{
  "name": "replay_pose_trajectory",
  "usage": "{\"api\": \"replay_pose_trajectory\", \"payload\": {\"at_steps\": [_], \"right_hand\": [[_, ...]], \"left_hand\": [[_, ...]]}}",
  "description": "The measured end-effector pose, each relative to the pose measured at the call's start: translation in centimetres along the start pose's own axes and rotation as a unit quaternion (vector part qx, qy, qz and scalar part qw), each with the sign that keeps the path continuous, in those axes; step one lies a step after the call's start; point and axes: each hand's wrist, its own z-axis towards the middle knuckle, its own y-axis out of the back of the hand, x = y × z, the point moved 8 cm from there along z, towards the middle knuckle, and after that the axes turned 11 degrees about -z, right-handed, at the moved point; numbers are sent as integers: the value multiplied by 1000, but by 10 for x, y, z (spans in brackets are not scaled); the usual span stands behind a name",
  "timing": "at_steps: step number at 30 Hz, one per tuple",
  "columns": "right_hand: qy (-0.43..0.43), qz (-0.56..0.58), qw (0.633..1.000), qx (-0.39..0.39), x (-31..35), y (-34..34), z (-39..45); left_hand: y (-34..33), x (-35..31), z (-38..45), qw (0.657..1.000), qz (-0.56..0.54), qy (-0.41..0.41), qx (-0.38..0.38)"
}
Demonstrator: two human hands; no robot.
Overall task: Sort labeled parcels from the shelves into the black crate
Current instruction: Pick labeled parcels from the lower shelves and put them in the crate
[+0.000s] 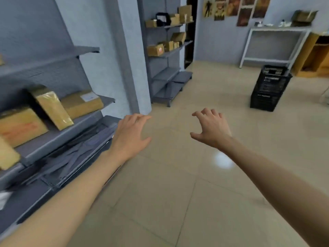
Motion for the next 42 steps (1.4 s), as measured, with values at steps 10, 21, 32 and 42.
{"api": "replay_pose_trajectory", "payload": {"at_steps": [10,21,32,42], "right_hand": [[214,91,971,-51,289,42,95],[411,165,893,-87,564,63,139],[528,232,814,-72,788,85,174],[592,220,775,-7,927,53,123]], "left_hand": [[175,197,-116,967,110,188,-134],[289,351,-248,884,202,379,-186],[375,469,-335,774,287,528,-198],[388,549,-417,731,246,606,-196]]}}
